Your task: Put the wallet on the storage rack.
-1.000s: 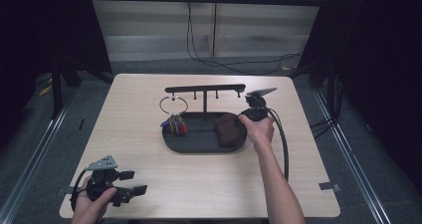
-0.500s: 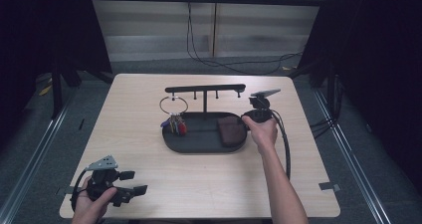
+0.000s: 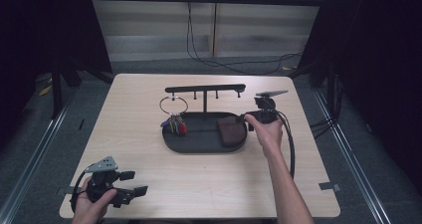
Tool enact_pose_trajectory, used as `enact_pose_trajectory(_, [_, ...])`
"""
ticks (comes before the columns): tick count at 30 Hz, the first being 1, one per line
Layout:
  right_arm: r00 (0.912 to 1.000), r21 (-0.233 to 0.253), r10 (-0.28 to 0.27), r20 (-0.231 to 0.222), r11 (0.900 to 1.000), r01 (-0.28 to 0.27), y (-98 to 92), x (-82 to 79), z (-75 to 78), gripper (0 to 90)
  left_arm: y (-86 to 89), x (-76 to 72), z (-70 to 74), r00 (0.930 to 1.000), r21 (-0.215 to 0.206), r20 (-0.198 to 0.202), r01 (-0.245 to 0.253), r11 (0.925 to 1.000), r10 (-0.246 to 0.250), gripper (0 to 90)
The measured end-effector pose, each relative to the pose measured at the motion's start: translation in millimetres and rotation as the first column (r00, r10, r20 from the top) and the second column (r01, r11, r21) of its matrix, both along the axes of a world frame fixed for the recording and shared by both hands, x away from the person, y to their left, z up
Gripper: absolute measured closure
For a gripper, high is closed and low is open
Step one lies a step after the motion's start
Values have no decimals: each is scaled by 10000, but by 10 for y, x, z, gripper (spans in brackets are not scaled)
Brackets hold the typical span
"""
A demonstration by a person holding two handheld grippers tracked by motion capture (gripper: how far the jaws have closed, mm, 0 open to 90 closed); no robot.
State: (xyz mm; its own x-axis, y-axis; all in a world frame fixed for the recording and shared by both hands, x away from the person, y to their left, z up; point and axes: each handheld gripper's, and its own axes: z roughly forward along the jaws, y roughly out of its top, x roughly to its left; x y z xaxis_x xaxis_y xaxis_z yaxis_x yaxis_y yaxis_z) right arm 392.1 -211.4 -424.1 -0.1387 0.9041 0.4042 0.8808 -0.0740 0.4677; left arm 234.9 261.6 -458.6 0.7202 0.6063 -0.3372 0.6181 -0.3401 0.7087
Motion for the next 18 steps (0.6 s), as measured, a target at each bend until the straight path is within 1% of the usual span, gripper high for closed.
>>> enact_pose_trajectory(1, [10000,21,34,-20,10000,-34,-9,-14,19,279,0,2,-1,10000,-4,-8,2,10000,-2,190])
enact_pose_trajectory(2, [10000,-14,44,44,10000,-43,-11,-36,50,264,1,1,0,10000,-5,-5,9,10000,-9,191])
enact_pose_trajectory(4, [9999,-5,90,93,10000,-90,-11,-51,68,263,1,-2,3,10000,-10,7,5,10000,-5,191])
enact_pose_trajectory(6, [9994,32,155,309,9999,-157,-22,-104,103,241,4,-5,7,10000,-35,51,-5,10000,5,191])
enact_pose_trajectory(8, [9991,55,196,370,9998,-198,-24,-124,111,239,9,-2,5,10000,-15,42,0,10000,0,191])
enact_pose_trajectory(10, [9984,223,284,486,9993,-296,-28,-165,116,223,13,3,-1,10000,-18,8,-37,10000,37,191])
enact_pose_trajectory(12, [9979,248,318,565,9991,-332,-36,-207,108,216,12,4,-3,10000,-31,-13,-42,10000,42,191])
enact_pose_trajectory(13, [9974,348,379,606,9986,-400,-48,-231,99,205,12,4,-2,10000,-18,-7,-35,10000,34,191])
enact_pose_trajectory(16, [9964,400,399,744,9983,-429,-87,-292,85,188,13,5,-4,10000,4,-3,-71,10000,71,190])
enact_pose_trajectory(18, [9957,565,369,851,9975,-418,-112,-331,77,174,12,11,-8,10000,15,-49,-67,10000,67,191])
